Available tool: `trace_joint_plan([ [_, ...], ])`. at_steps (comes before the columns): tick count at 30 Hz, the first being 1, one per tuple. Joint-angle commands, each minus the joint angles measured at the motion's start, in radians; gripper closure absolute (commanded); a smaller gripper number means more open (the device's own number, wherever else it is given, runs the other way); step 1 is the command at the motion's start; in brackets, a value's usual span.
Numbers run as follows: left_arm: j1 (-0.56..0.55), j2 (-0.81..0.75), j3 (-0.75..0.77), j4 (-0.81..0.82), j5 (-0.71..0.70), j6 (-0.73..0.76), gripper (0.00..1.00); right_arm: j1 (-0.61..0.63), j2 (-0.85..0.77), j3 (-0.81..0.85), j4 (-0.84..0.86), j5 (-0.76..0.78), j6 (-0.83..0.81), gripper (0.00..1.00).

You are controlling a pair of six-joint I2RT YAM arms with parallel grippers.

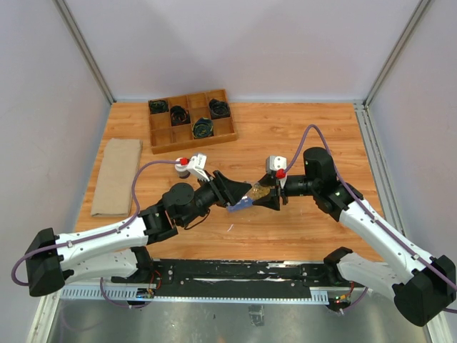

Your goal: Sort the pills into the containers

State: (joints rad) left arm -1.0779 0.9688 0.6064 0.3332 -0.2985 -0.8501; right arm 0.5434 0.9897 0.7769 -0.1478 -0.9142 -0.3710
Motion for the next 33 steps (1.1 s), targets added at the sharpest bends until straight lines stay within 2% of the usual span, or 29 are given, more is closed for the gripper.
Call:
trace_joint_plan([
  [1,-0.011,0.013,0.01,-0.006,-0.009,0.005,0.42,-0.01,-0.001,0.036,0.001,-0.002,-0.011,0.97],
  [7,-0.011,0.009,0.007,-0.004,0.014,0.008,0.49,-0.01,0.0,0.036,0.001,-0.002,-0.011,0.97],
  [10,-0.01,0.006,0.001,0.01,0.038,0.033,0.58,-0.01,-0.002,0.036,0.0,-0.003,-0.009,0.97],
  [11,-0.01,0.004,-0.005,0.023,0.048,0.048,0.65,-0.01,-0.003,0.037,0.0,-0.005,-0.009,0.97],
  [13,-0.011,-0.002,-0.027,0.077,0.083,0.093,0.72,-0.009,-0.006,0.036,0.002,-0.017,-0.008,0.97],
  [16,-0.009,-0.022,-0.089,0.208,0.167,0.212,0.77,-0.01,-0.015,0.03,0.014,-0.042,0.0,0.97],
  [20,0.029,-0.051,-0.192,0.407,0.35,0.381,0.81,-0.011,-0.03,0.022,0.032,-0.079,0.008,0.97],
  [23,0.066,-0.055,-0.248,0.54,0.494,0.483,0.83,-0.011,-0.039,0.016,0.042,-0.105,0.013,0.97],
  [26,0.097,-0.042,-0.249,0.572,0.607,0.587,0.83,-0.011,-0.042,0.013,0.048,-0.122,0.015,0.97],
  [30,0.12,-0.024,-0.244,0.575,0.649,0.669,0.81,-0.013,-0.042,0.012,0.05,-0.126,0.015,0.97],
  [33,0.129,-0.032,-0.248,0.608,0.623,0.667,0.72,-0.014,-0.042,0.013,0.05,-0.126,0.014,0.97],
])
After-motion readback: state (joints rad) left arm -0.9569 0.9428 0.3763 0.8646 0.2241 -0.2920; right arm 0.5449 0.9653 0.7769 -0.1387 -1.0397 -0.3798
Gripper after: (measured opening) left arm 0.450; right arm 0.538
